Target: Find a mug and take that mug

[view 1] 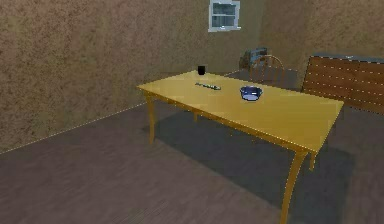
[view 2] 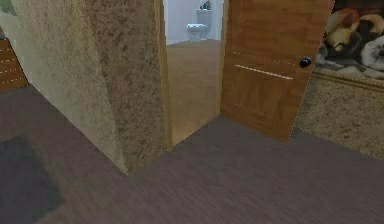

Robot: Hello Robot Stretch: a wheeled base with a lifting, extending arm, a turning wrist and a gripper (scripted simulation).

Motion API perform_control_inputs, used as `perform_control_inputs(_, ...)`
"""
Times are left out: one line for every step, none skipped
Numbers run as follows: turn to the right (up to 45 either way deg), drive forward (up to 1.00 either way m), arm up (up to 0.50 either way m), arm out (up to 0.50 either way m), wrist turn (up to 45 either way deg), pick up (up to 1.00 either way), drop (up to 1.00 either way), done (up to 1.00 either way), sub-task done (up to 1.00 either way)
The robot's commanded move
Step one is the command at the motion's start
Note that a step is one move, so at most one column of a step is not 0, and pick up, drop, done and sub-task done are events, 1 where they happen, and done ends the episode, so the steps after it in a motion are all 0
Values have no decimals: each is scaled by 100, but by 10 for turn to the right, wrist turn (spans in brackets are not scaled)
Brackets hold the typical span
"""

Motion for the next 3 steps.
perform_control_inputs(-30,0,0,0,0,0,0,0,0)
perform_control_inputs(0,45,0,0,0,0,0,0,0)
perform_control_inputs(-300,0,0,0,0,0,0,0,0)
